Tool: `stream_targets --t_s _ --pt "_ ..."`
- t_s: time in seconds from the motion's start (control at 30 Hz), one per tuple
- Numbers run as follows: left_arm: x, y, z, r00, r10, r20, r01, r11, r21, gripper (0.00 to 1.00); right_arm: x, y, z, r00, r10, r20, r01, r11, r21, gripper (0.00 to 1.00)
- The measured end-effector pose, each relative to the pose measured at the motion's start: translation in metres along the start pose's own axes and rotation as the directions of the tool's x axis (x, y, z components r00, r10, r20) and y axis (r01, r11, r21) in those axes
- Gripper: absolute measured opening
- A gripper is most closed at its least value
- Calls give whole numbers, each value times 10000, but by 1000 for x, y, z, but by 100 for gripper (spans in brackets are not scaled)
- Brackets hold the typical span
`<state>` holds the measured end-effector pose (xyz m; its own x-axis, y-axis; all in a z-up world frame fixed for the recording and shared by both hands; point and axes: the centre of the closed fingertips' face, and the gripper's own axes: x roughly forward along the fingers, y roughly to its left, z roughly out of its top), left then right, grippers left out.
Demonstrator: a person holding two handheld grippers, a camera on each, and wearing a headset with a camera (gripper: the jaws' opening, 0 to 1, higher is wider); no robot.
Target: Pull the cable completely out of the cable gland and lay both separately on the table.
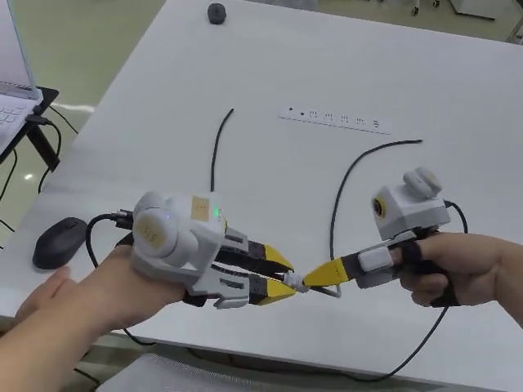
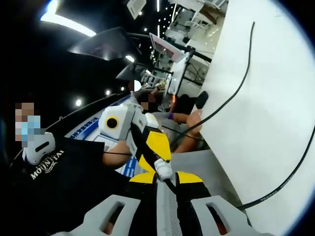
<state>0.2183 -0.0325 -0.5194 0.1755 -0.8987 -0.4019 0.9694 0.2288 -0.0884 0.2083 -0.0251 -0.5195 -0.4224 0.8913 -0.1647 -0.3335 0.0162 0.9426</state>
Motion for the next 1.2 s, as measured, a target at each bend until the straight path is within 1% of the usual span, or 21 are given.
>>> stream_targets --t_s 0.27,0.33,0.37,0.43,0.47,0.57,0.6,0.63,0.67,0.73,0.8,0.83,0.87,0.9,0.97,1.0,1.03,1.07,1.1,1.13,1.2 --pt "1 0 0 10000 -77 -46 77 9999 69 15 2 0 0 9994 216 -267 -210 9995 231 9" --pt "1 -1 0 9999 -132 -40 132 9999 30 15 1 0 -2 9983 47 -580 -84 9979 -636 8" --pt "2 -1 -1 9999 -80 -73 79 10000 -14 15 2 -2 1 9982 -269 -540 182 9877 -1552 7" --pt "1 1 -2 10000 -77 -35 77 9997 -216 15 2 0 0 9961 -556 -687 399 9763 -2129 7" --pt "1 1 -2 10000 -60 -30 60 9998 -197 15 2 -1 0 9933 -875 -761 656 9650 -2539 7" --pt "0 1 -2 10000 -52 71 55 9990 -442 15 2 0 0 9827 -1675 -790 1258 9171 -3783 6" --pt "0 2 -3 10000 -41 83 45 9989 -464 15 3 0 1 9748 -2106 -739 1561 8800 -4487 6" --pt "-1 1 -3 9999 -72 112 78 9984 -551 15 3 1 0 9699 -2323 -726 1673 8531 -4942 6" --pt "-1 1 -2 9998 -93 148 102 9978 -652 15 4 2 0 9663 -2491 -651 1808 8365 -5172 6" --pt "-3 2 -2 9998 -37 216 54 9969 -788 14 4 1 1 9536 -2988 -360 2262 7904 -5692 6" --pt "-4 1 -3 9996 -81 281 114 9929 -1184 14 6 1 0 9352 -3532 -259 2582 7302 -6326 6" --pt "-5 1 -3 9996 -70 260 100 9931 -1170 14 6 1 0 9251 -3794 -175 2750 7008 -6582 6" --pt "-5 0 -4 9997 -91 226 117 9930 -1178 14 7 -1 -1 9052 -4247 -138 2960 6535 -6967 6" --pt "-6 -2 -6 9997 -187 177 212 9883 -1511 14 8 -2 -3 8845 -4663 -115 3081 6026 -7362 6" --pt "-6 -1 -7 9996 -180 195 209 9869 -1600 14 9 -3 -2 8520 -5234 83 3255 5173 -7915 6" --pt "-6 -1 -7 9996 -199 210 232 9849 -1715 14 8 -5 -3 8278 -5608 171 3286 4598 -8250 6" --pt "-6 -2 -7 9996 -198 221 233 9842 -1752 14 8 -5 -3 8183 -5743 235 3348 4430 -8316 6" --pt "-7 -2 -6 9995 -174 255 220 9815 -1904 14 9 -5 -2 7990 -5994 482 3419 3868 -8565 6" --pt "-8 -1 -6 9994 -119 313 183 9774 -2105 14 9 -5 0 7846 -6155 750 3485 3377 -8744 6" --pt "-9 1 -5 9991 1 421 95 9737 -2278 14 9 -4 3 7675 -6299 1191 3647 2763 -8892 6" --pt "-12 4 -4 9984 51 562 89 9694 -2454 14 9 -3 6 7452 -6418 1813 3892 1978 -8996 6"
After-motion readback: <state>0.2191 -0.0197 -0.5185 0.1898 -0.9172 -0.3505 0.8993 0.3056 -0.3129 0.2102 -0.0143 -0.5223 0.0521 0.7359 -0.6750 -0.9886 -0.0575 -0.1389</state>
